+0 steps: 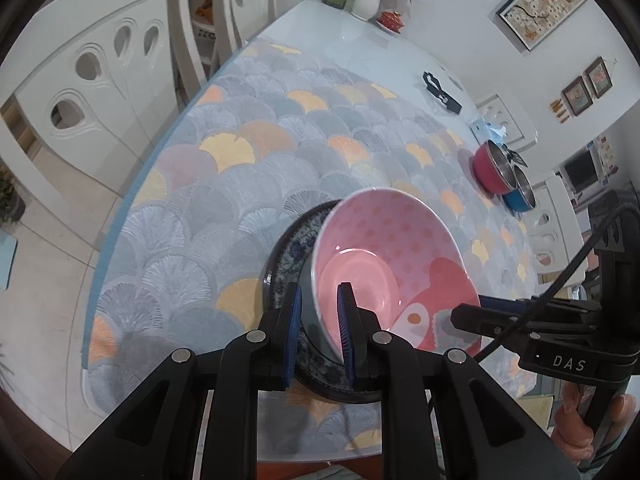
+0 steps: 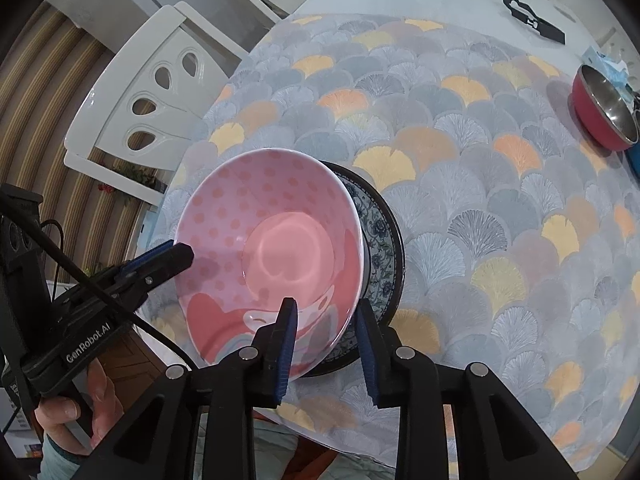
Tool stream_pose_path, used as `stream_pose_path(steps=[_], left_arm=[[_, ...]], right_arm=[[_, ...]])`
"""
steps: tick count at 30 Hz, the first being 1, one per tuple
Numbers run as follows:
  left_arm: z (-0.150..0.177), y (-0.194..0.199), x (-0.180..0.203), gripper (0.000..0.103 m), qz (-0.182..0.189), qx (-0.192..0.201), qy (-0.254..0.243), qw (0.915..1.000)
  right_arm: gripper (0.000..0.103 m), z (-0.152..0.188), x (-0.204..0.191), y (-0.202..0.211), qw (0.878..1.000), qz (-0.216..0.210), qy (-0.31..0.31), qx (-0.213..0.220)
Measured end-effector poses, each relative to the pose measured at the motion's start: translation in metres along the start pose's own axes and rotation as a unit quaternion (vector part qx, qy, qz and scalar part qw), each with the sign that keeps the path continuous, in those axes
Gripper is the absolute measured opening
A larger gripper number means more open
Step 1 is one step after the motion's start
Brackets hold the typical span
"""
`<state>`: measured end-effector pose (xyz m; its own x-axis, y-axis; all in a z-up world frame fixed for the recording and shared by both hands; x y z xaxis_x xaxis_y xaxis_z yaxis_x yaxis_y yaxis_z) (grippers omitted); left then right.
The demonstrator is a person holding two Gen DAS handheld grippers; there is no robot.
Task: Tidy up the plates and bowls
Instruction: 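Open both tools and release the pink bowl on the plates, then move both tools to the red steel bowl and grasp its rim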
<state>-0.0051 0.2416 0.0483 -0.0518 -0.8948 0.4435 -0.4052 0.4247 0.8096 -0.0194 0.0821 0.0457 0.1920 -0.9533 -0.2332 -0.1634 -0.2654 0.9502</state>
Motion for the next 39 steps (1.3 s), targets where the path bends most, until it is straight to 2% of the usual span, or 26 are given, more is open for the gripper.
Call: stream_pose_path(steps=[11, 14, 22, 24, 26, 39], left_arm=[[-0.023, 0.024, -0.007, 0.016, -0.020, 0.046, 0.025, 0.9984], [-0.029, 0.029, 0.002, 0.020, -0.021, 0.058, 0.021, 0.9979], [-0.044, 0.027, 0.047, 0.021, -0.019, 0.072, -0.012, 0.9972], [-0.048, 0.025, 0.060, 0.027, -0.017, 0.074, -0.021, 0.9969], [-0.052, 0.023, 0.074, 0.028, -0.014, 0.077, -0.031, 0.9965], [-0.080, -0.004, 0.165, 0.028, 0.009, 0.066, -0.094, 0.9933]], right_arm=[[0.030, 0.003, 0.011, 0.016, 1.000, -0.008, 0.001, 0.017], [0.031, 0.004, 0.018, 0.020, 1.000, -0.014, -0.003, 0.019], [0.032, 0.005, 0.043, 0.032, 0.999, -0.022, -0.012, 0.027], [0.034, 0.005, 0.053, 0.037, 0.999, -0.023, -0.017, 0.030], [0.034, 0.005, 0.063, 0.041, 0.999, -0.024, -0.022, 0.033], [0.035, -0.001, 0.149, 0.077, 0.993, -0.022, -0.092, 0.070]])
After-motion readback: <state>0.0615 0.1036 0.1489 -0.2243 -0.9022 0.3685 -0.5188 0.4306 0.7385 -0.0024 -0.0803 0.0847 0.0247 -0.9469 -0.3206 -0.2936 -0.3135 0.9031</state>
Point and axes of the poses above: each gripper's, at about its wrist camera, not at the fingertips, and y roughly against the way its jaws point, x to its right, z to its underside, the point moved 4 cm from there along -y, roughly the way its jaws point, and after that the axes turned 4 degrees about z, right-handed, at the moved point
